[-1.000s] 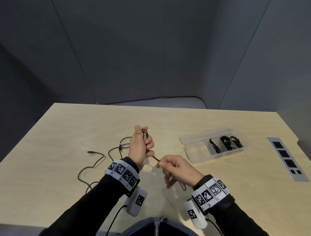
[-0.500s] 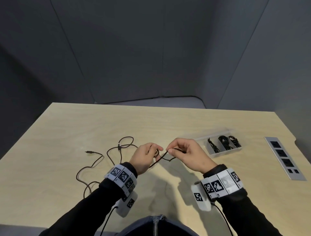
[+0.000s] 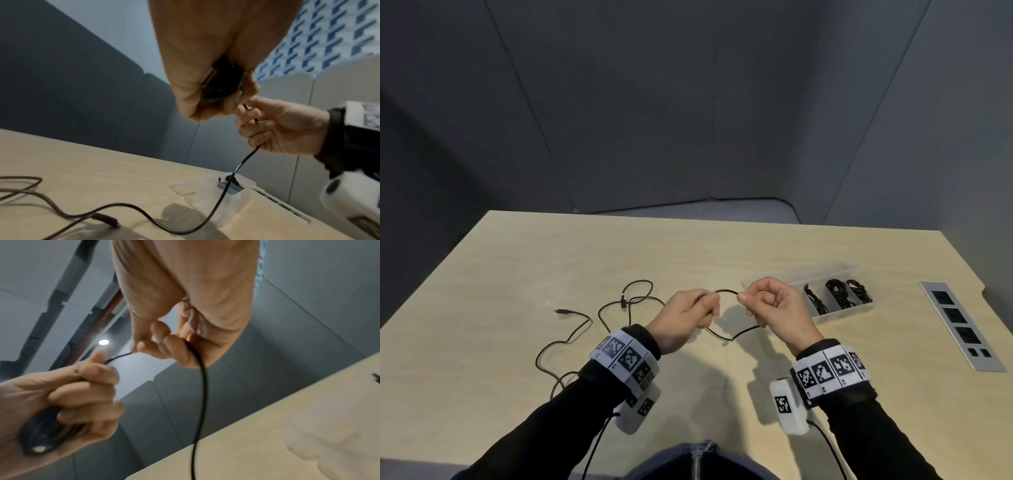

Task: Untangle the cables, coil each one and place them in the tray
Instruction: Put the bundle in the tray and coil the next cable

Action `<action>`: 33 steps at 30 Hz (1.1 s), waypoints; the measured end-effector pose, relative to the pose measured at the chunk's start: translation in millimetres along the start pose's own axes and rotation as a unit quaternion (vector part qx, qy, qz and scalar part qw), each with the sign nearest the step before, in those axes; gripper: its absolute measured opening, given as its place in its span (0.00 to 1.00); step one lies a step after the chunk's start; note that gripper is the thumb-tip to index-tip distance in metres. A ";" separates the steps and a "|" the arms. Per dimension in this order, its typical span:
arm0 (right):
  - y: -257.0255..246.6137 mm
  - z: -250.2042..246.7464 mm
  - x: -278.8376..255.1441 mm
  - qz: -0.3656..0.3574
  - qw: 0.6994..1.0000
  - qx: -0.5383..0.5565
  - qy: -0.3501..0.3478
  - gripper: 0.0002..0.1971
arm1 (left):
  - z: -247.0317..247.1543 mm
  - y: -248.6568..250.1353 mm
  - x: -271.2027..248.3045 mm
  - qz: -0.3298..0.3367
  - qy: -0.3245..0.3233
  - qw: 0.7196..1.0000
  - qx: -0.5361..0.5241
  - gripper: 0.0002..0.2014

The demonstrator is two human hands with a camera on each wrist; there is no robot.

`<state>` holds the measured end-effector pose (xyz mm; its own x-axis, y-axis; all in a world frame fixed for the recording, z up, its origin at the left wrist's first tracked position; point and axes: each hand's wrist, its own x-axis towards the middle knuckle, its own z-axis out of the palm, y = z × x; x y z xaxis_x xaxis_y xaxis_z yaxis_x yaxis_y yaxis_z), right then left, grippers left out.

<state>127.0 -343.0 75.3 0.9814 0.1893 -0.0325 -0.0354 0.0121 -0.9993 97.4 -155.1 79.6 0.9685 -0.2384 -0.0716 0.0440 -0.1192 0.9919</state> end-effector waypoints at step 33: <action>-20.7 12.5 -8.1 -0.034 0.976 -0.183 -0.111 0.15 | -0.7 3.3 -2.8 -0.026 -0.060 0.988 0.137 0.29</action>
<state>117.5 -332.6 96.5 0.9125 0.4091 -0.0010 0.1386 -0.3115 -0.9401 95.1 -154.2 83.1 0.9299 -0.3361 -0.1495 0.0082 -0.3873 0.9219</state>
